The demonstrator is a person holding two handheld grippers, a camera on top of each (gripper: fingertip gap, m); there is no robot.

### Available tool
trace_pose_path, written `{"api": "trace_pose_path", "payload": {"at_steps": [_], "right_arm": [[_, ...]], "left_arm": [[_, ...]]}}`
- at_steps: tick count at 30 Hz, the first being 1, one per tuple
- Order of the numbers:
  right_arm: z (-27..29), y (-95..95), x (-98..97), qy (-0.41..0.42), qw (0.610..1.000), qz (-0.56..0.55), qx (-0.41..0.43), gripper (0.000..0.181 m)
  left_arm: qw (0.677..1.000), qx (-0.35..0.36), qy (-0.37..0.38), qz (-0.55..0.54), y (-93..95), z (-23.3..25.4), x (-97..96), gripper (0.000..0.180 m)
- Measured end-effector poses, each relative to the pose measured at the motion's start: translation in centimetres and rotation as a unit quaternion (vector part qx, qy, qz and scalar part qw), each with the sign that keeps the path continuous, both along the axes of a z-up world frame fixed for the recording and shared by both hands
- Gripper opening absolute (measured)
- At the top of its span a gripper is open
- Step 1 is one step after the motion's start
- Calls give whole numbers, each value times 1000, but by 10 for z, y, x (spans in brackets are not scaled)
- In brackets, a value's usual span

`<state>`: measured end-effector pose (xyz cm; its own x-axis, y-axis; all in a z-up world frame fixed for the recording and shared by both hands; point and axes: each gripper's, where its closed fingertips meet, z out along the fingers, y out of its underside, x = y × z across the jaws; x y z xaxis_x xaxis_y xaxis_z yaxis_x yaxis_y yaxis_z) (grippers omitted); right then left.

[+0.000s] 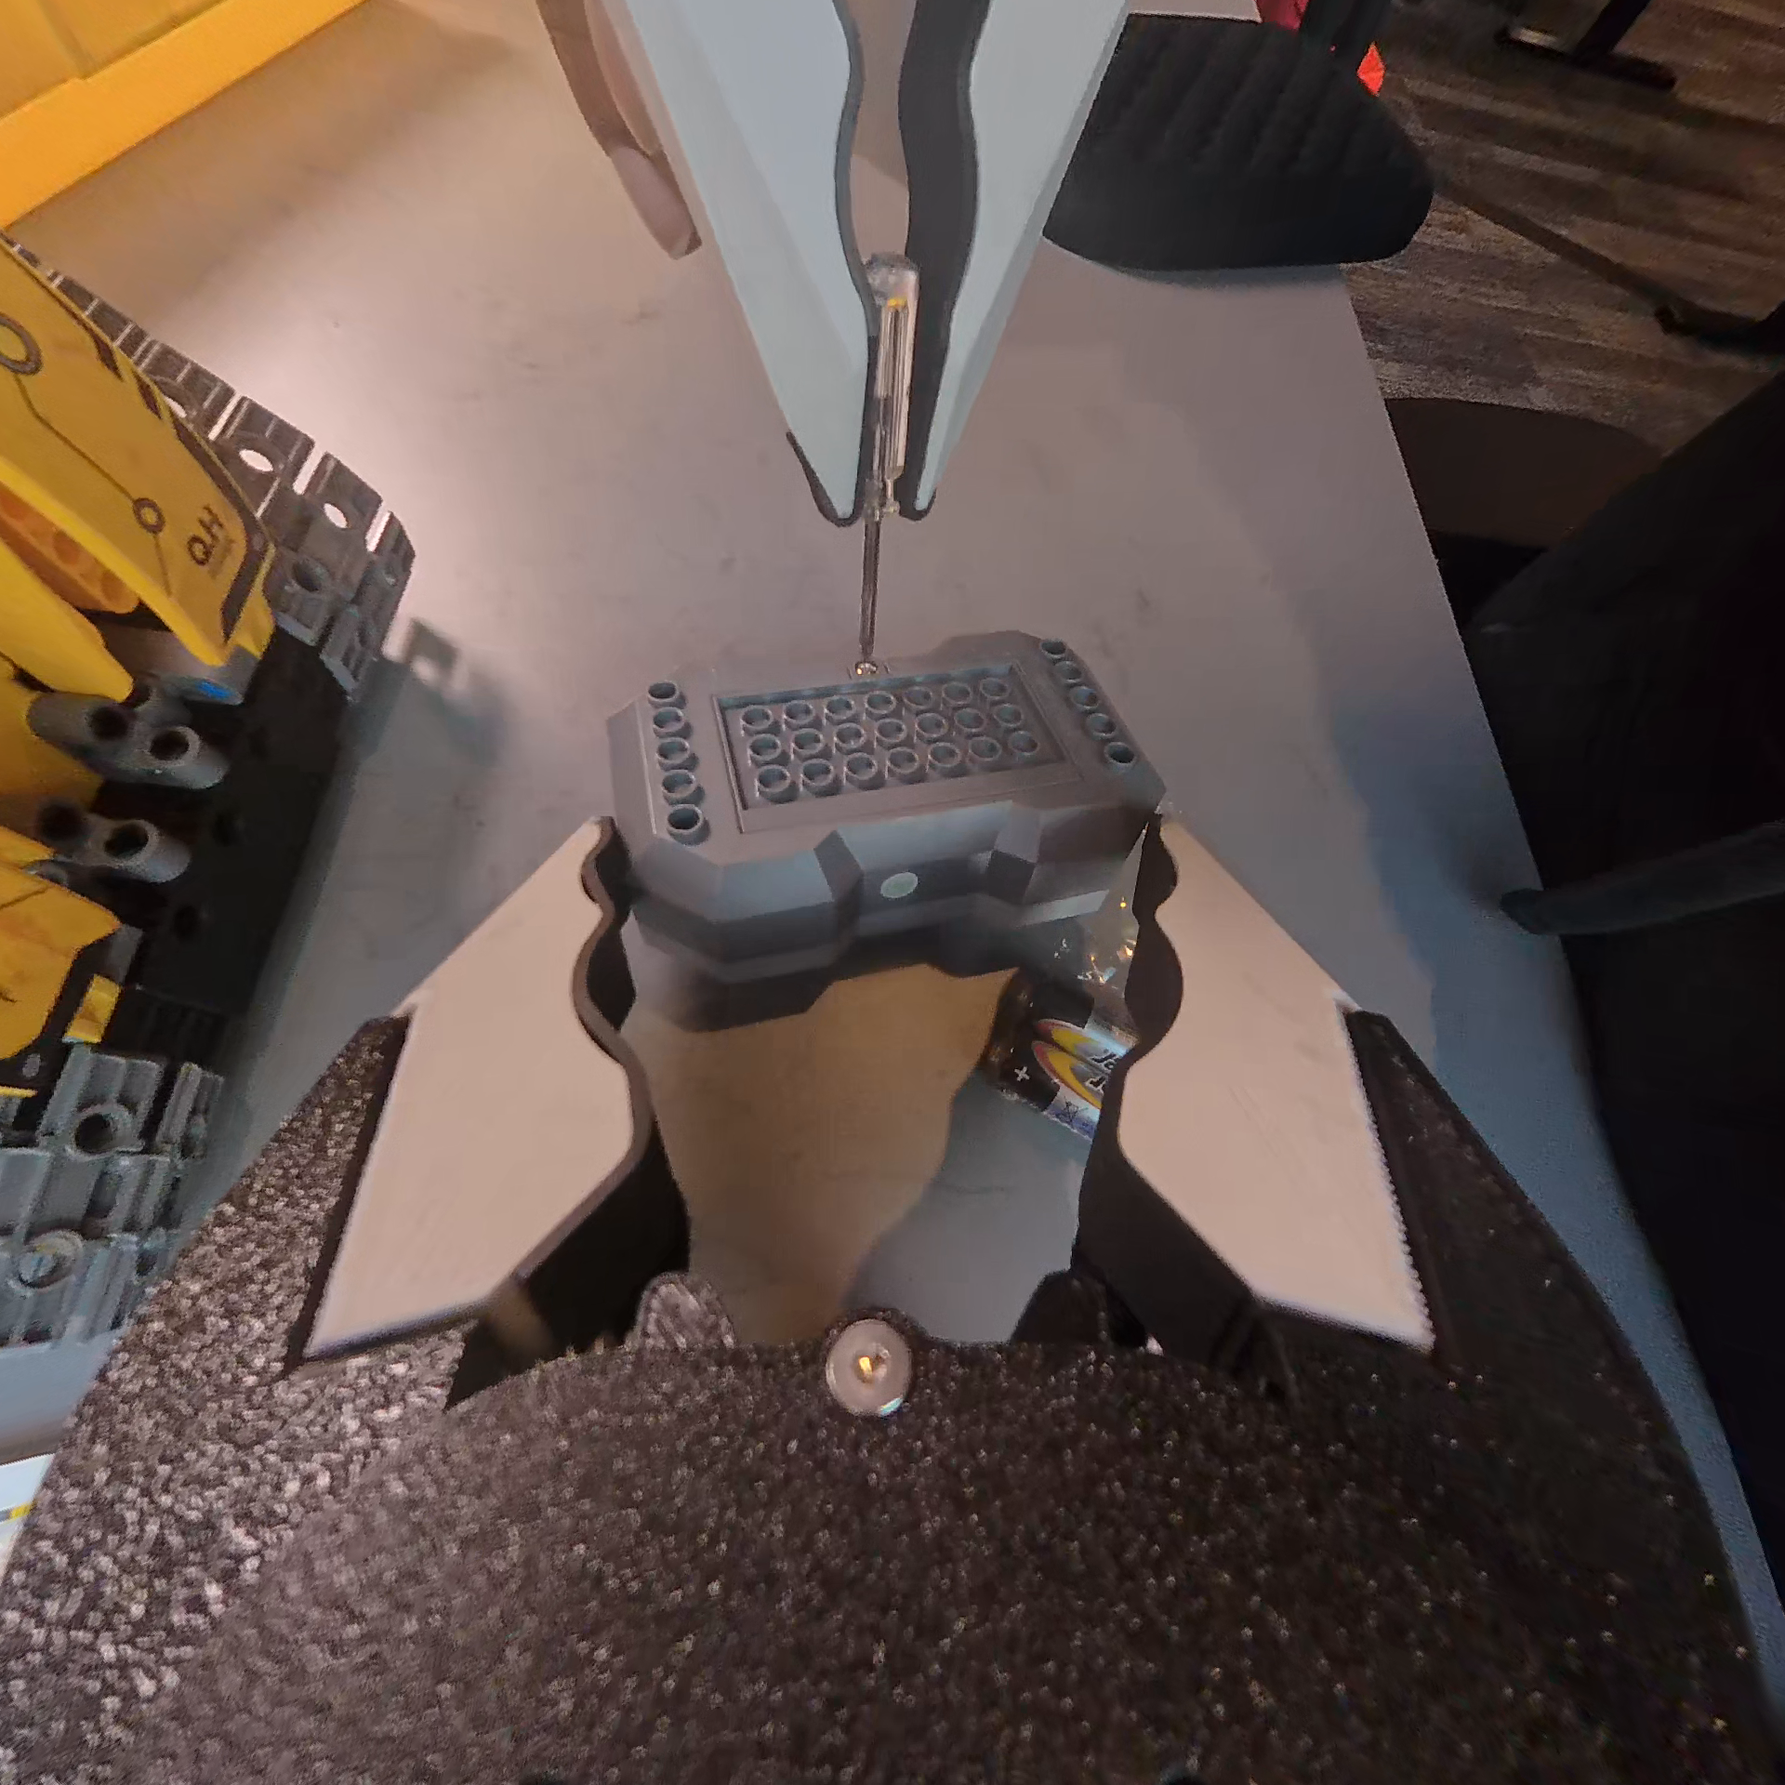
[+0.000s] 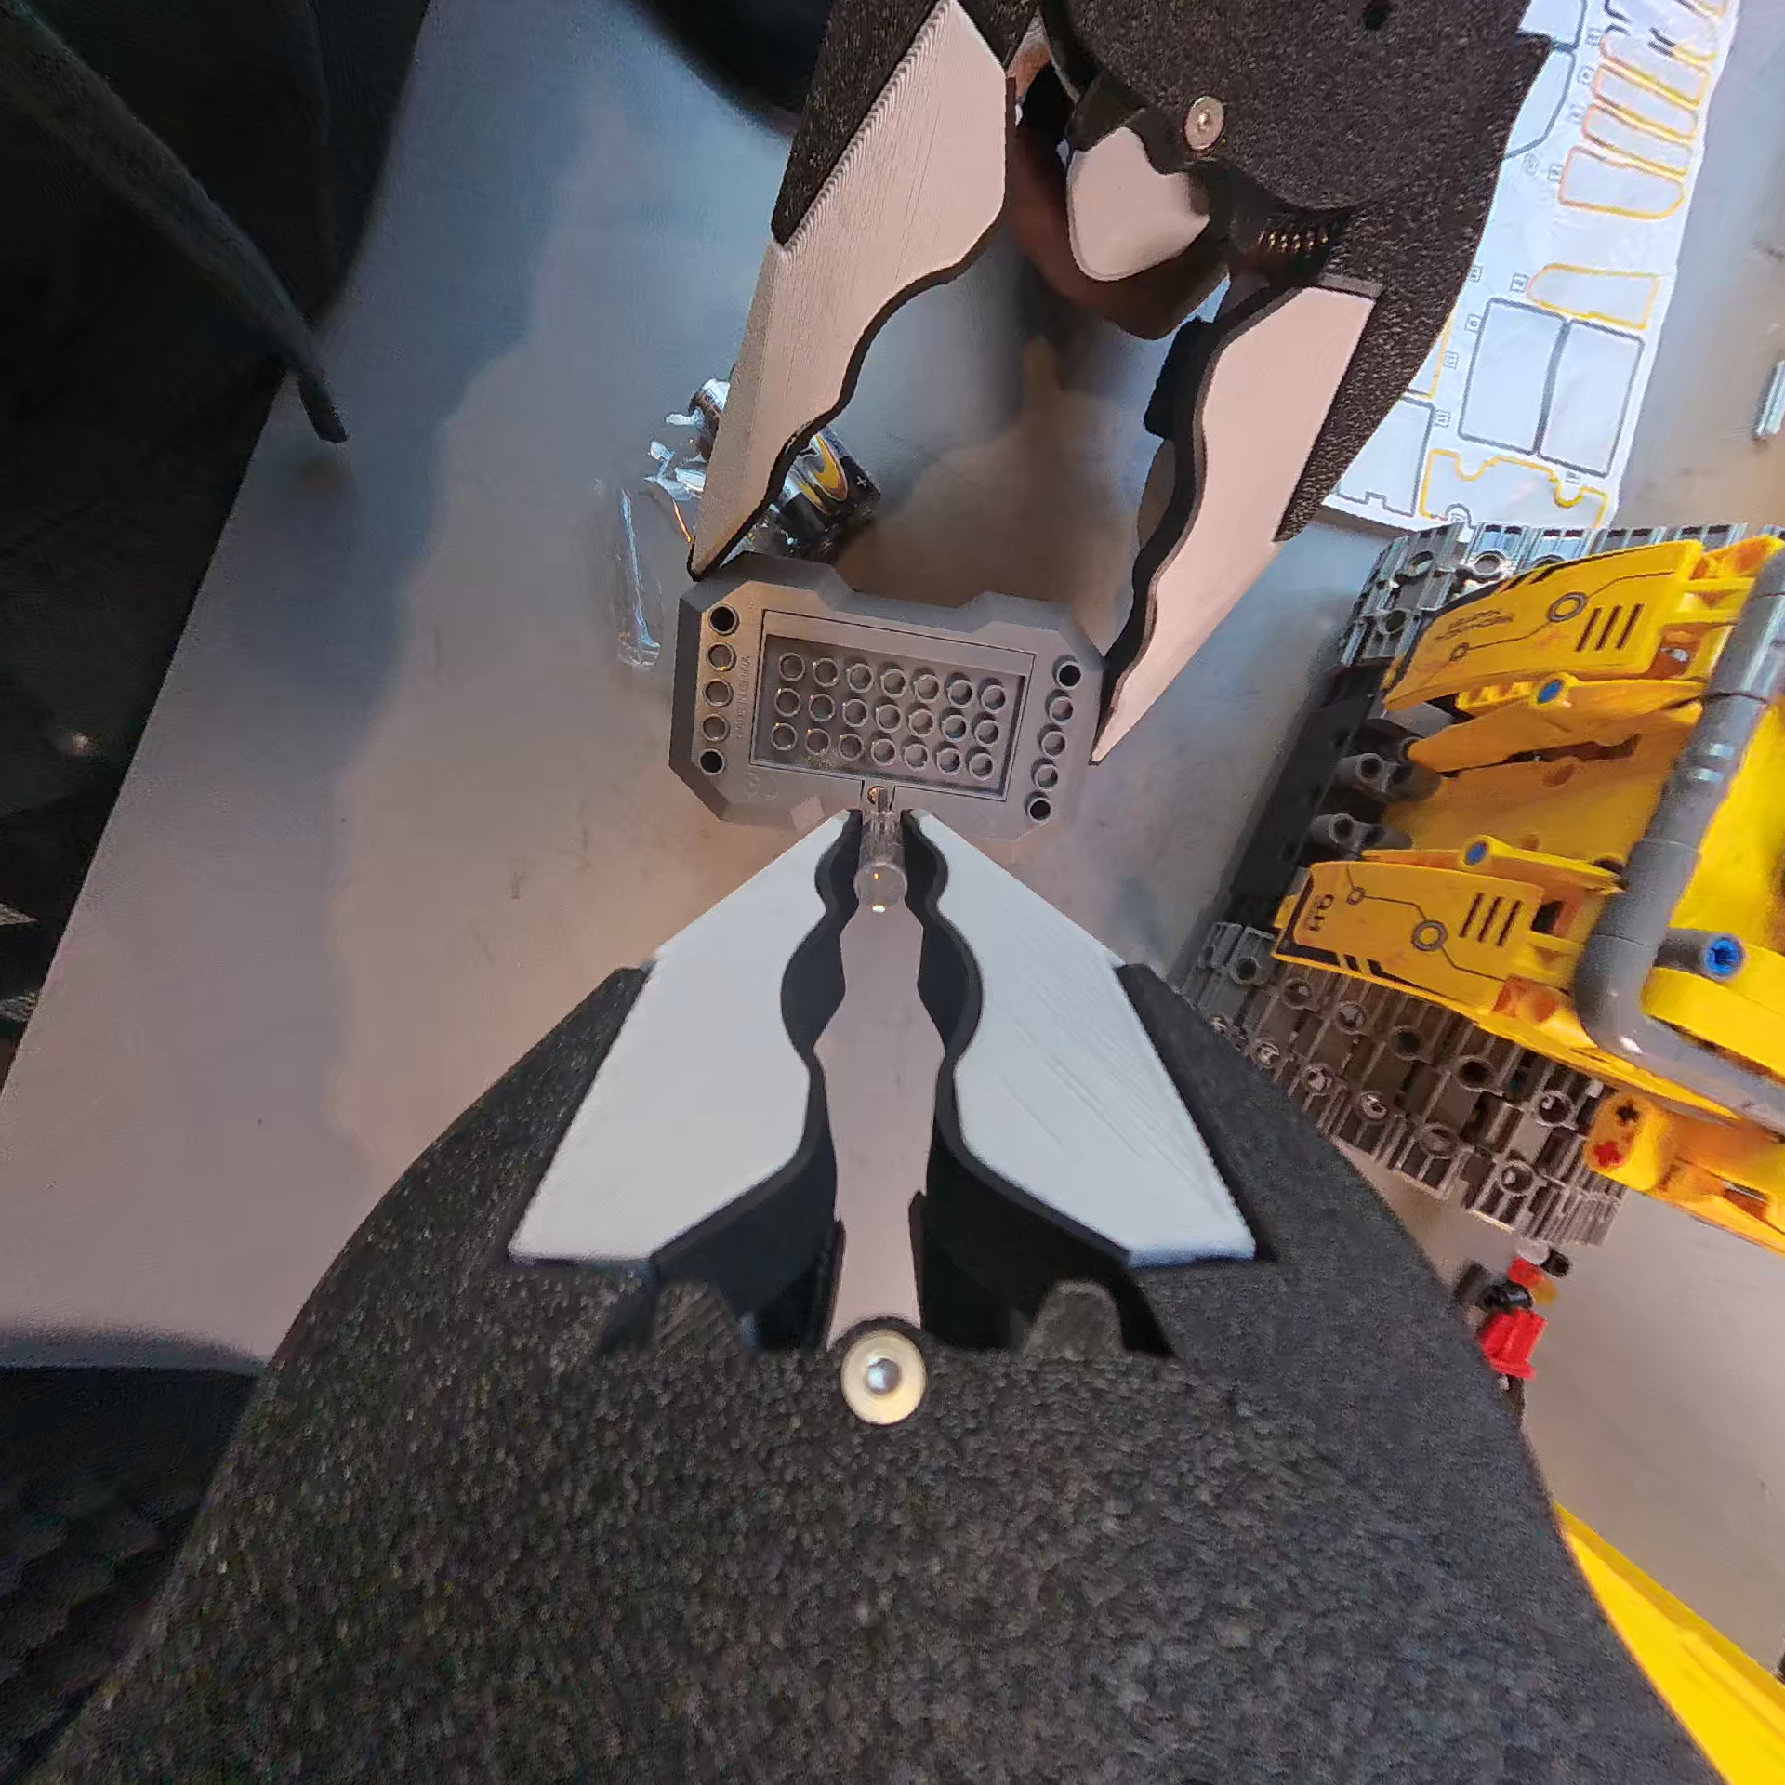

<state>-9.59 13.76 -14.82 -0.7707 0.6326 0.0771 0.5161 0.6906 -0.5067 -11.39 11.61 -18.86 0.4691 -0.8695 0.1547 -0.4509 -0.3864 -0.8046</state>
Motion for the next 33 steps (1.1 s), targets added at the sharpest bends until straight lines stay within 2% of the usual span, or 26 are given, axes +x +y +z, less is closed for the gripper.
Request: {"api": "trace_pose_path", "payload": {"at_steps": [17,24,26,29,33], "right_arm": [[-6,0,1,-6,1000,21,15,7],[-7,1,1,-3,997,59,56,8],[-8,0,-1,-12,999,13,39,7],[-8,0,-3,-30,991,-130,-20,7],[-9,3,-2,-36,926,-361,-106,7]], "left_arm": [[1000,-1,-4,0,1,1,0,103],[1000,0,-4,2,1,1,0,103],[1000,1,-3,5,2,1,-1,103],[1000,1,-3,7,1,1,-1,103],[1000,-1,2,10,1,1,0,103]]}}
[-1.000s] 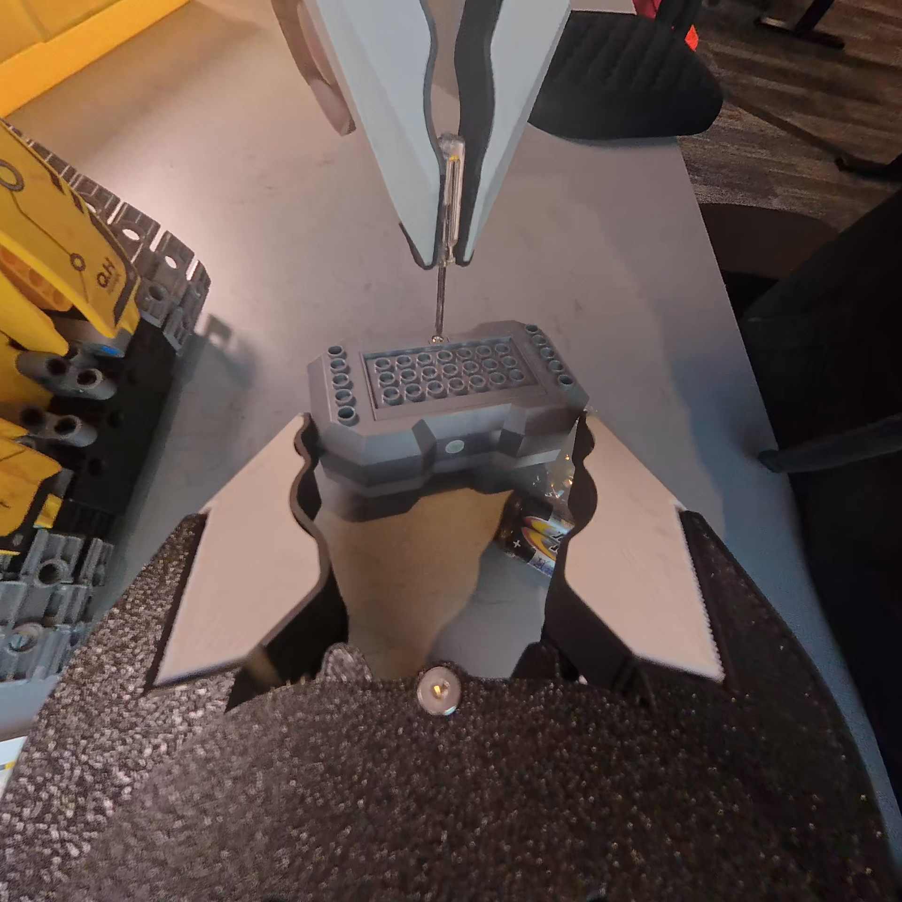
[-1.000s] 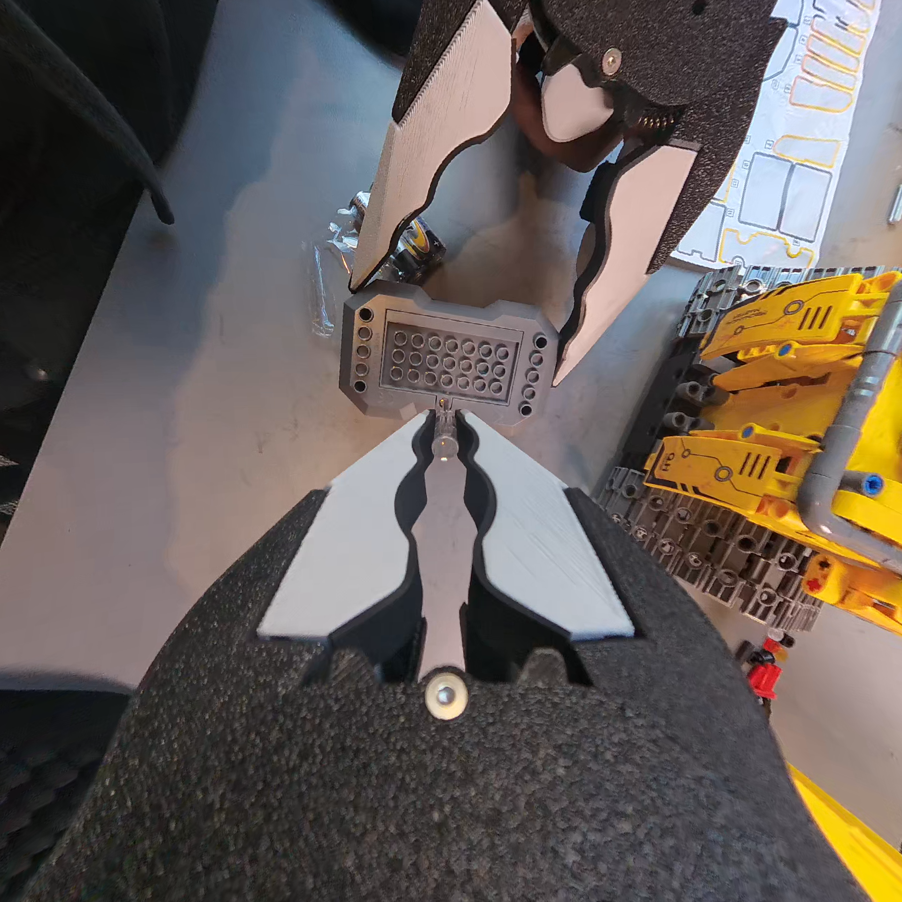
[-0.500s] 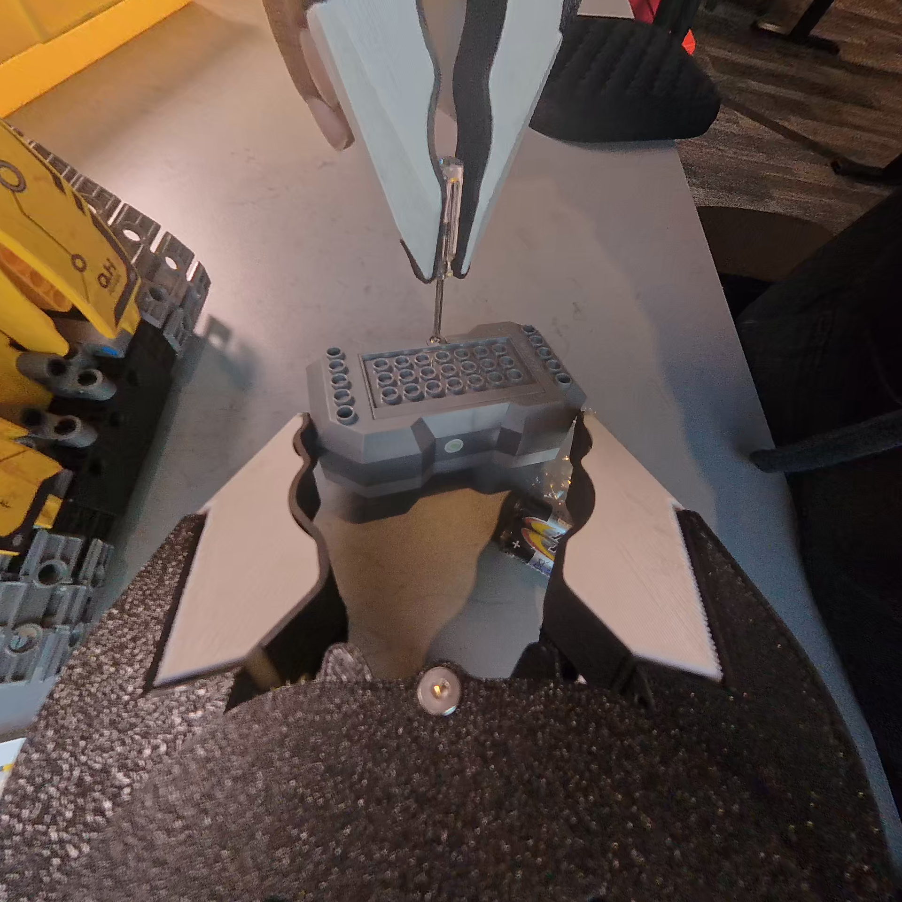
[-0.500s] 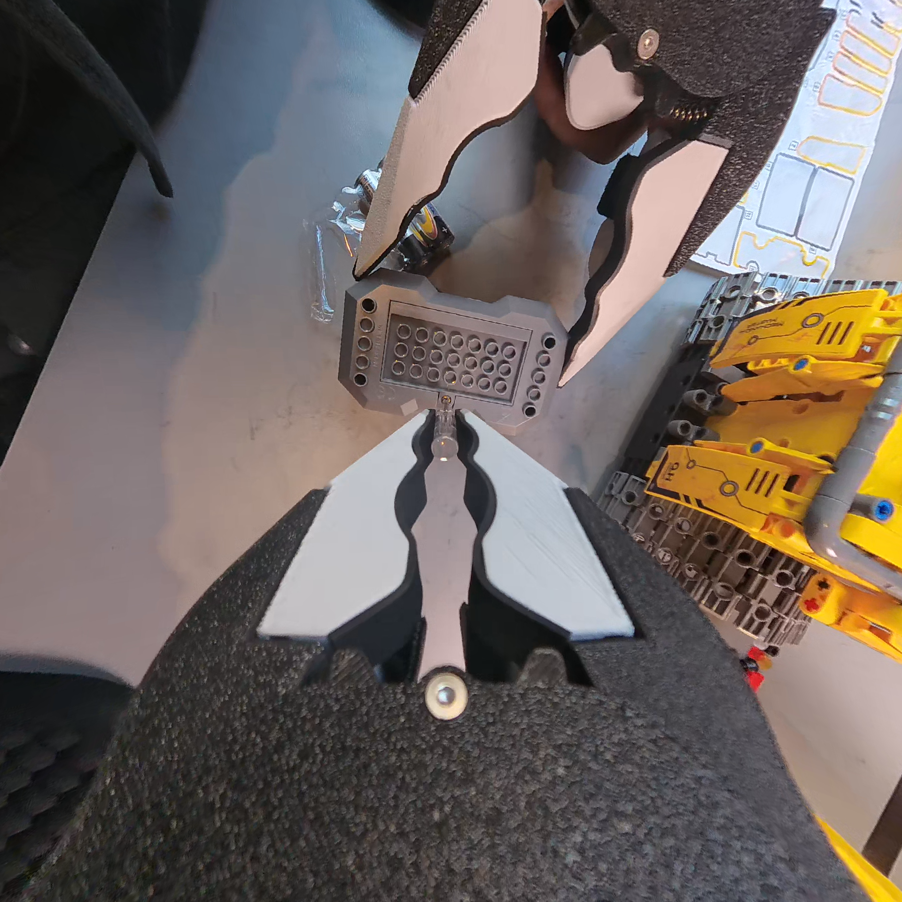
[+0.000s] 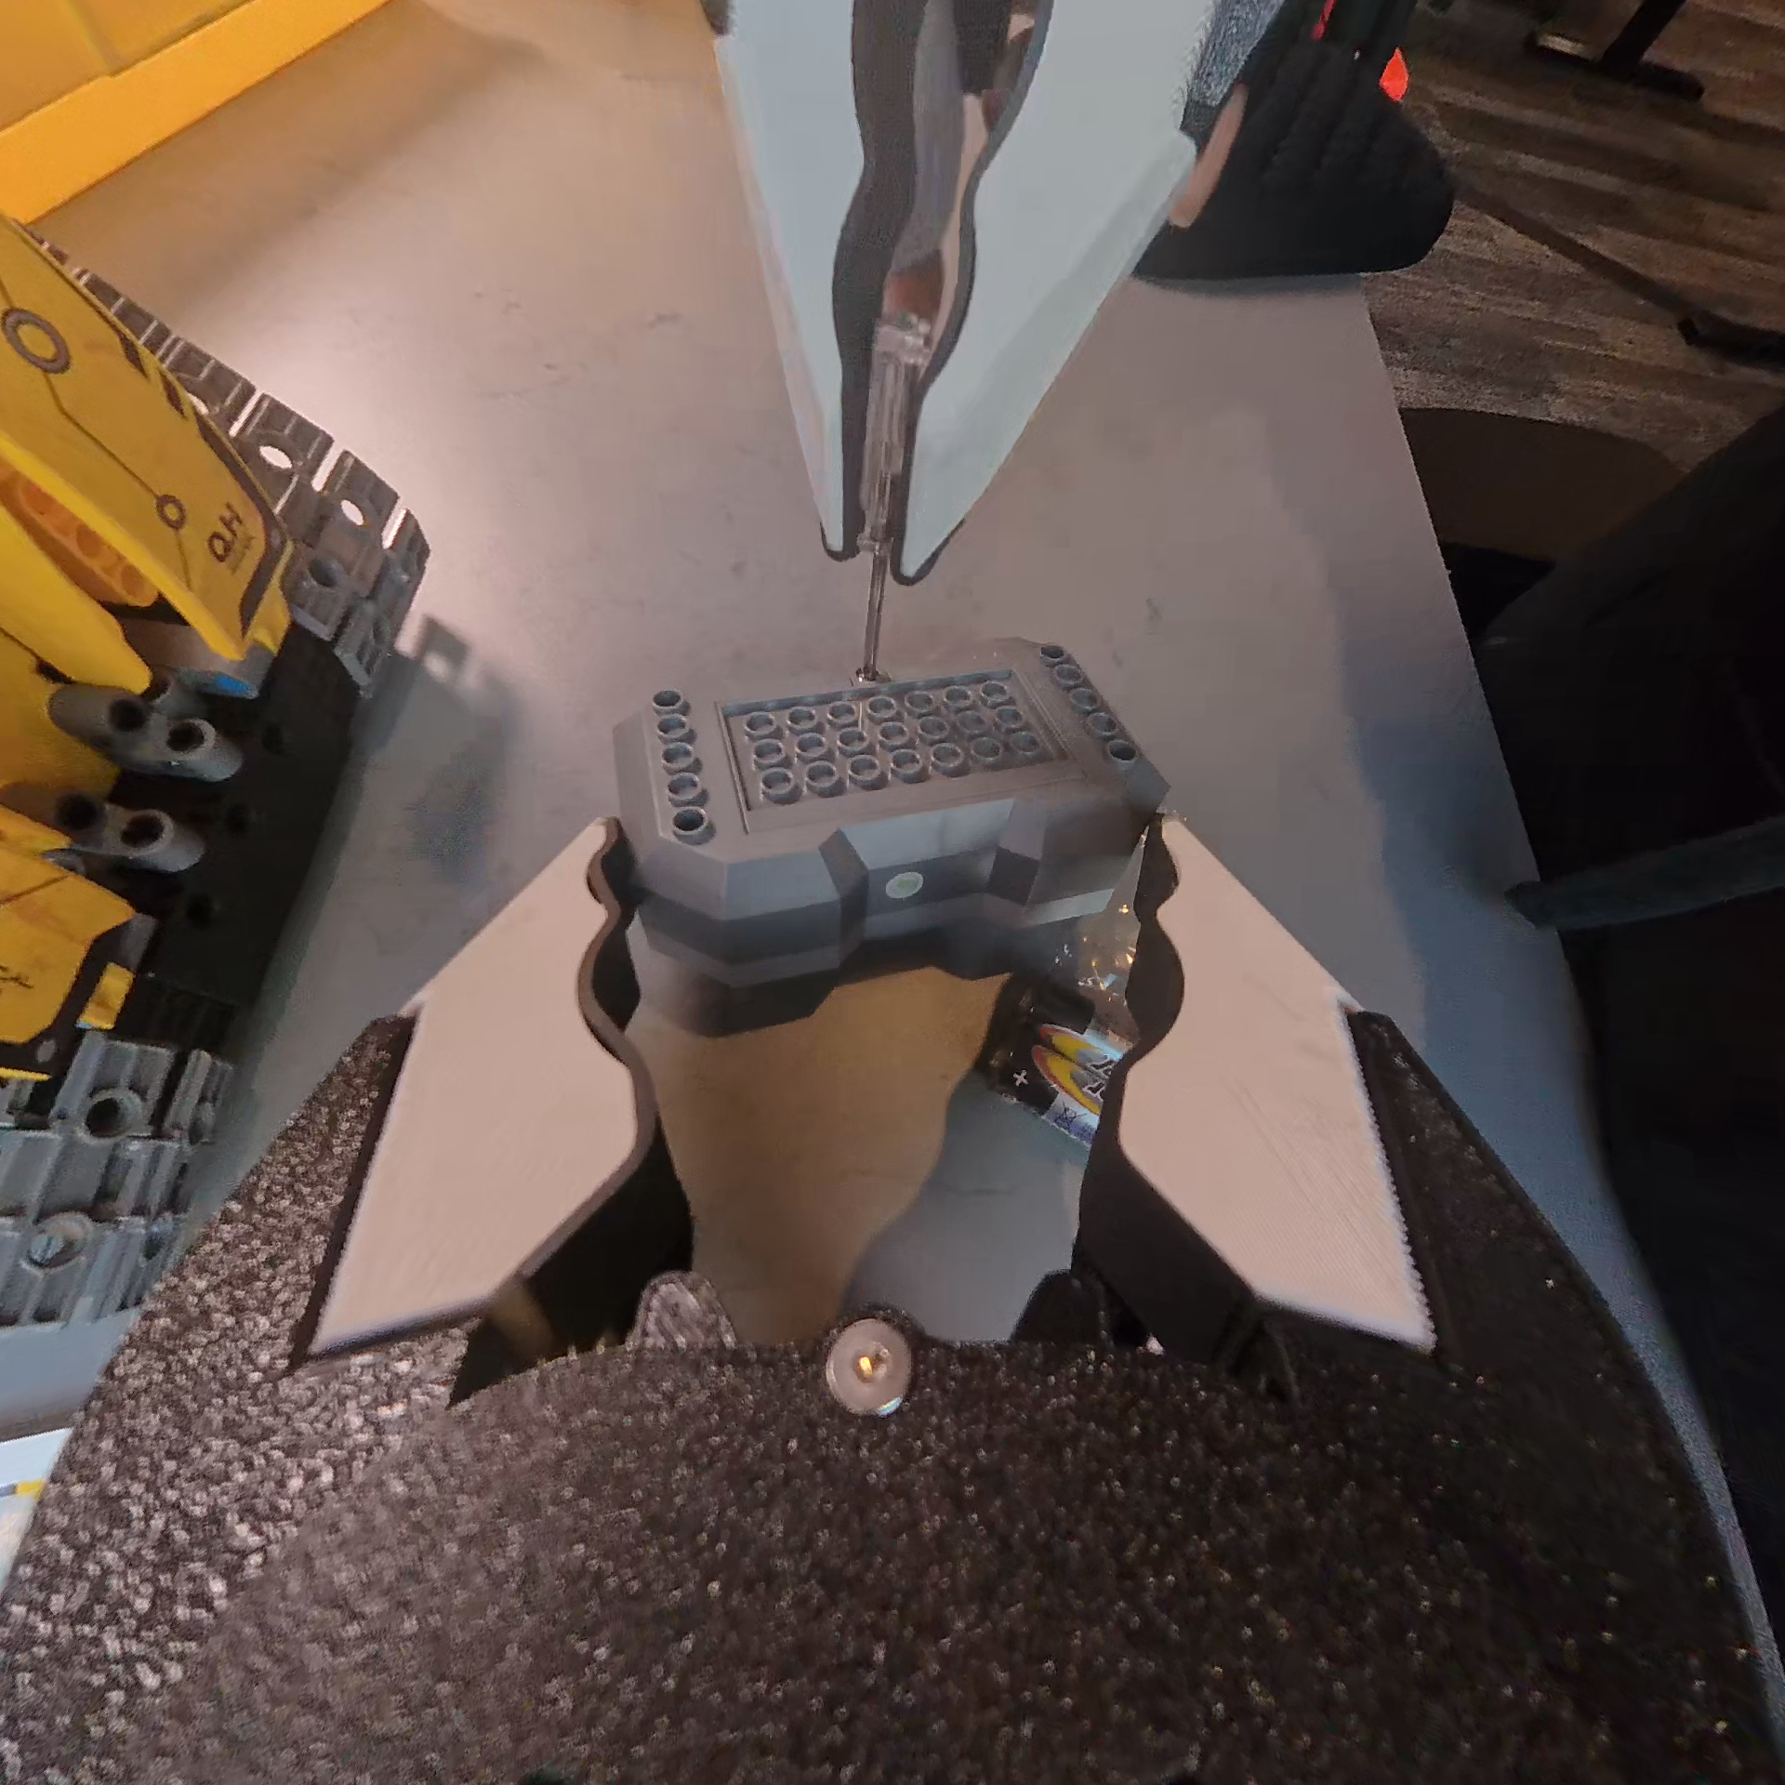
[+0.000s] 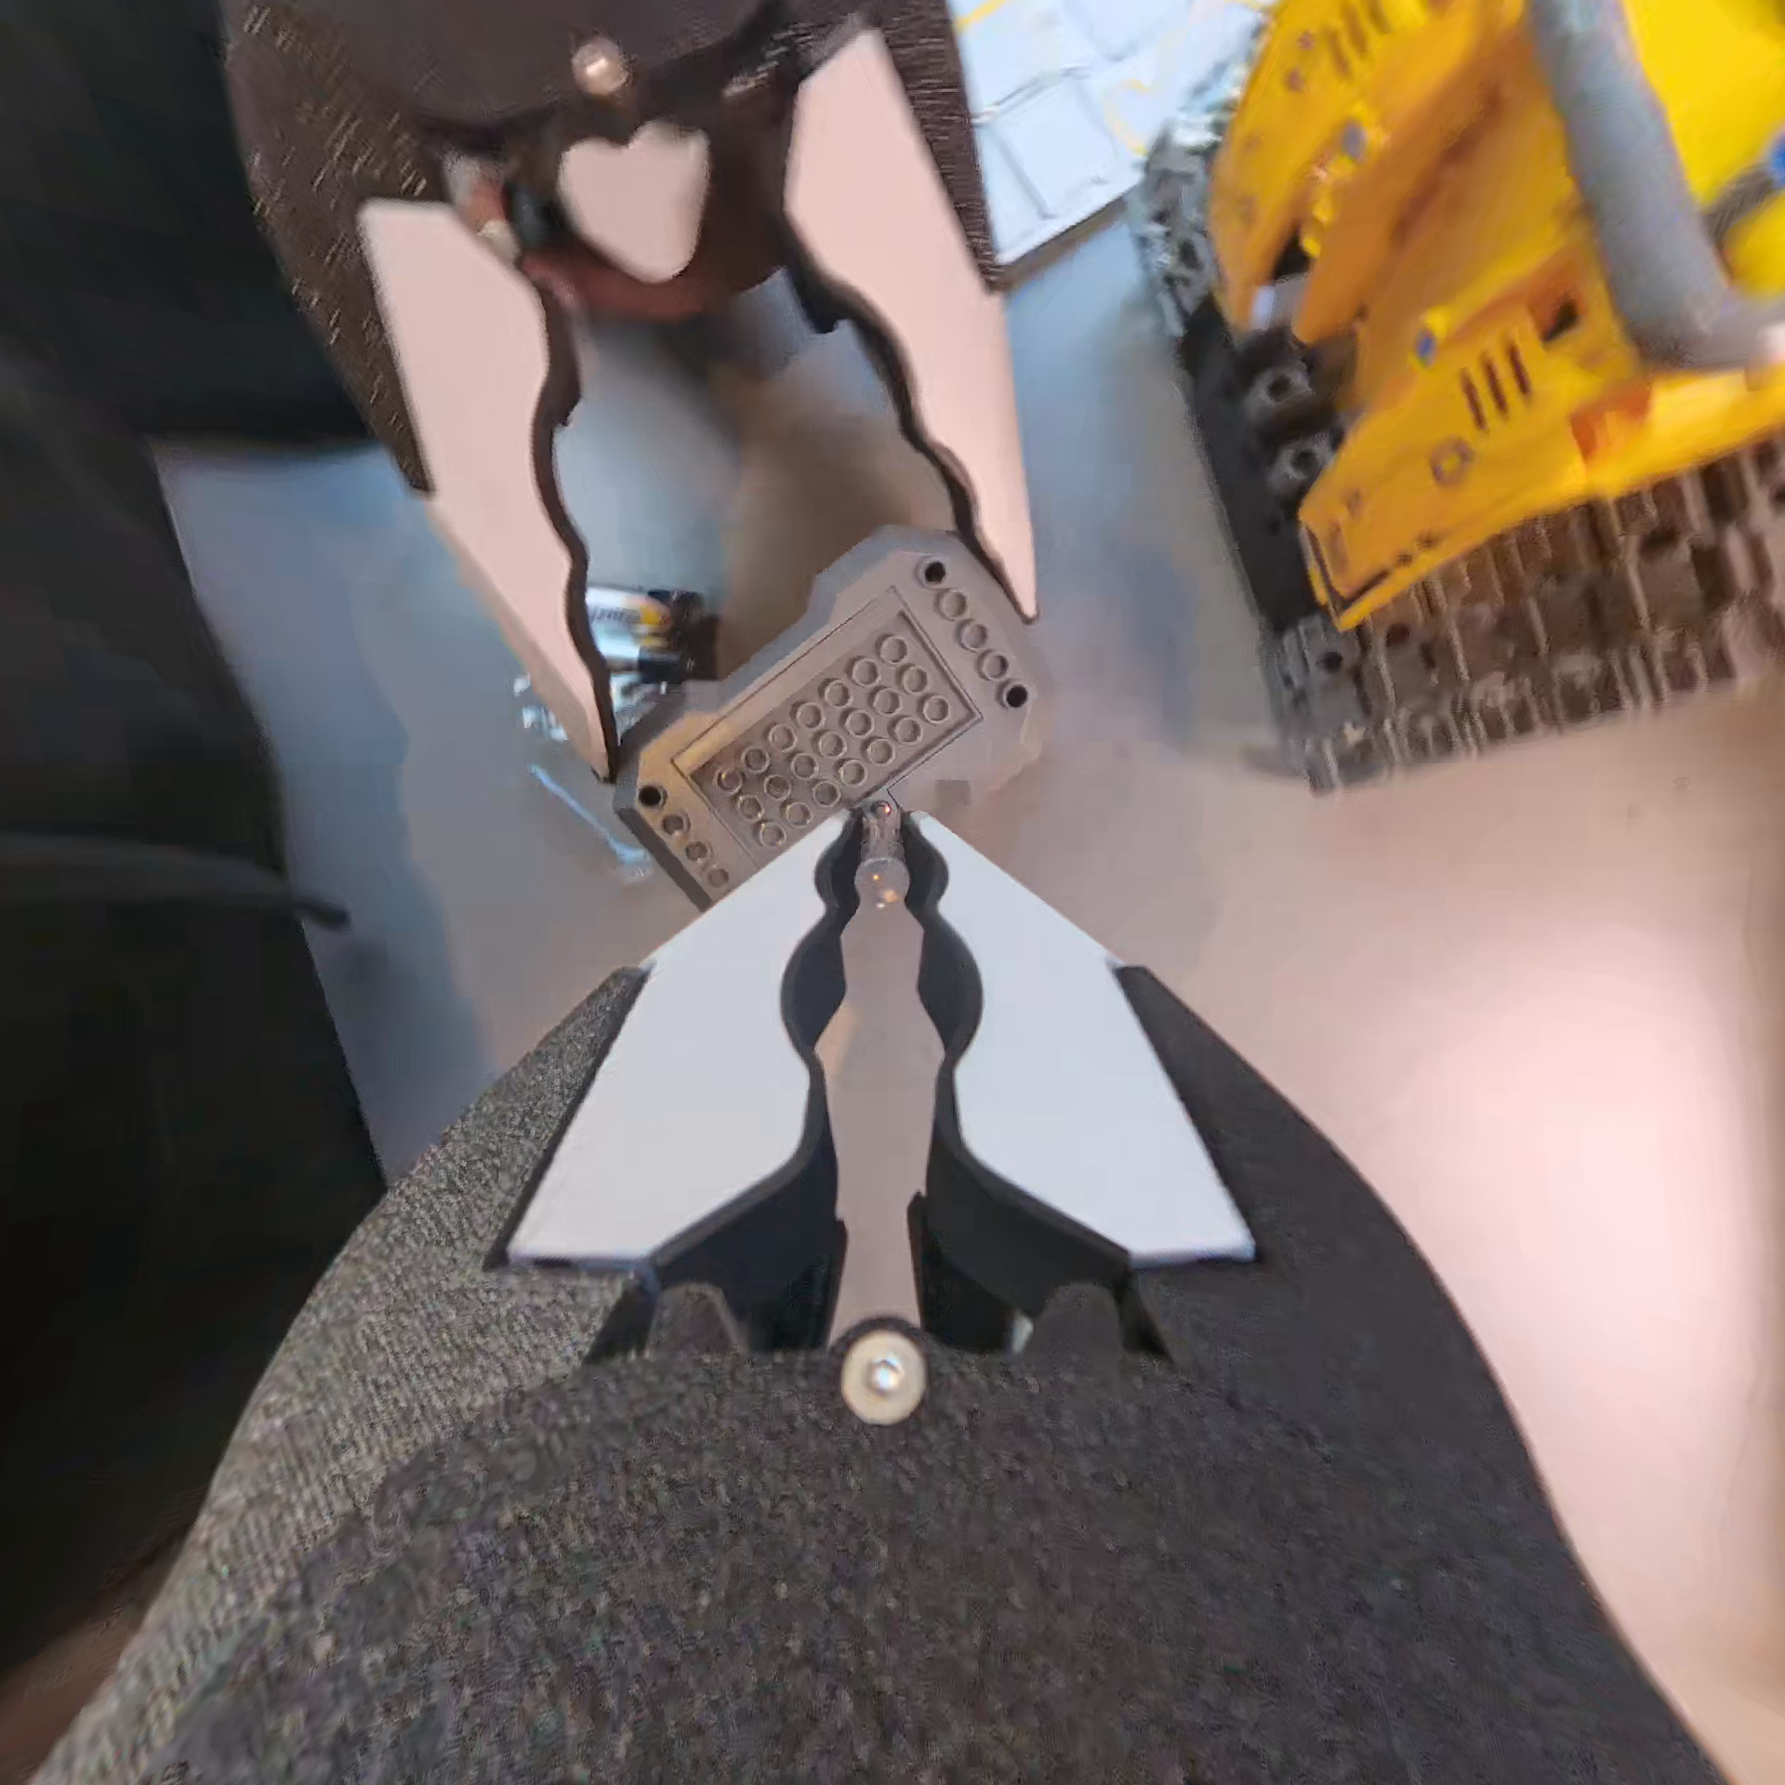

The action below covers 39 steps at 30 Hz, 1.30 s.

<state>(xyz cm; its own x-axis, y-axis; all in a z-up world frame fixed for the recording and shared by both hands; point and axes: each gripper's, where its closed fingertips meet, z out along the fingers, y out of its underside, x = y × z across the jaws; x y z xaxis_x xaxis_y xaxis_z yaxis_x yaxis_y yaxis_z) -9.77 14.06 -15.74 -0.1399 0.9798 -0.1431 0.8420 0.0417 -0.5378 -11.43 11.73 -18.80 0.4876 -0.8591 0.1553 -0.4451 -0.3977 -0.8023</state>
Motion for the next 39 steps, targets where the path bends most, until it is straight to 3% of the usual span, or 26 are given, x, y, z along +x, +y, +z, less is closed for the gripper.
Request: {"api": "trace_pose_path", "payload": {"at_steps": [10,22,27,32,35,39], "right_arm": [[1,3,4,144,943,-291,-68,7],[-1,11,6,236,829,-477,-171,7],[1,12,6,250,842,-449,-163,6],[22,12,3,290,898,-317,-91,6],[49,3,-6,349,901,-238,-95,7],[71,-13,-23,403,894,-169,-100,7]], "left_arm": [[1000,-3,9,15,-1,1,1,103],[1000,0,-2,26,0,9,2,103],[1000,-5,17,23,0,-1,-1,103],[1000,-7,9,22,1,1,-4,101],[1000,12,-3,28,4,12,-11,96],[995,83,-56,15,2,47,-9,60]]}}
